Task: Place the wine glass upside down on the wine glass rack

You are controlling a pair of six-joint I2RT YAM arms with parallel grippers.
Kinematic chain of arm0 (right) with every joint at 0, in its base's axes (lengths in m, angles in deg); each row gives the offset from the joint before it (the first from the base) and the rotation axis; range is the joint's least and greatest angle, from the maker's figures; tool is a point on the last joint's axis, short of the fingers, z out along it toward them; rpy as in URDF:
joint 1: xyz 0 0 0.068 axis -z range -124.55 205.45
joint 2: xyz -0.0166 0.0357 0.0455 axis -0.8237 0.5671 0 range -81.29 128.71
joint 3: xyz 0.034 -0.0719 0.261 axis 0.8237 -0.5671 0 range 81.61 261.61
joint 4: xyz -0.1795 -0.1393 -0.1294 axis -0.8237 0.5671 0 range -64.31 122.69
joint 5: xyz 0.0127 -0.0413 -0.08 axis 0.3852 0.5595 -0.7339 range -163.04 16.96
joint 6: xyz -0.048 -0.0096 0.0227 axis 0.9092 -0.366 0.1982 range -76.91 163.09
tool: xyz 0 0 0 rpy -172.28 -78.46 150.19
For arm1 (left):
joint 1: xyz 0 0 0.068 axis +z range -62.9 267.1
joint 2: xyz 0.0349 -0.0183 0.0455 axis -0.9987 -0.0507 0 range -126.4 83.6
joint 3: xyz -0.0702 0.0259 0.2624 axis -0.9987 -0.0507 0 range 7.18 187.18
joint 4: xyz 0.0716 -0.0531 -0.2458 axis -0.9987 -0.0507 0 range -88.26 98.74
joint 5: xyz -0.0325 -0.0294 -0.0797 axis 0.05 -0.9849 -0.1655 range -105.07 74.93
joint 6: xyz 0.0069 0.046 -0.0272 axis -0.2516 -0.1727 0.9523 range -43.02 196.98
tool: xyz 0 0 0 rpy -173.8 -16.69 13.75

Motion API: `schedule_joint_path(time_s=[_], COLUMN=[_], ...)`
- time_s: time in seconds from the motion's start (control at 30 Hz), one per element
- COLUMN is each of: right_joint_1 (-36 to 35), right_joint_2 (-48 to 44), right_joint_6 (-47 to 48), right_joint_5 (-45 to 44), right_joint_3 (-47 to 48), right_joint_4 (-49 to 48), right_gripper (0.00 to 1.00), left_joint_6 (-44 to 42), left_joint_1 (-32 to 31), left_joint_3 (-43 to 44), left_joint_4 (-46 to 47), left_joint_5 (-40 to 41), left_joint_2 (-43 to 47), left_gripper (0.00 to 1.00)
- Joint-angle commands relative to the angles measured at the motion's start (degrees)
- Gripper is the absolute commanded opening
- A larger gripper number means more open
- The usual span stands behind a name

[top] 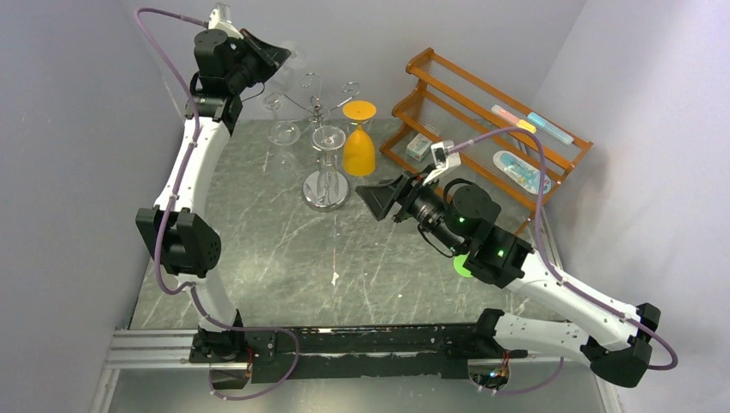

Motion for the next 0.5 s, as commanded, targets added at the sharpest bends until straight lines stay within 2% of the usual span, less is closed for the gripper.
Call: schedule_joint_path(time_s=[0.0,0.47], right_joint_1=[0.2,0.1], right_joint_2=[0.2,0.8], right_joint_6=[1.9,3.6], right_joint_5=[-2.7,-1.5], right_joint_3=[1.9,3.5], right_joint_4=[-0.5,-0.6], right_gripper=[0.72,0.72], left_joint_6=[4.4,7.6], left_joint_1=[0.5,0.3], left_joint_3=[1.2,-1.7], left_joint_4=[-0.5,-1.1], left_joint_5=[-1.4,-4.0], left_joint_2=[1.6,1.9], left_gripper=[0.05,0.05])
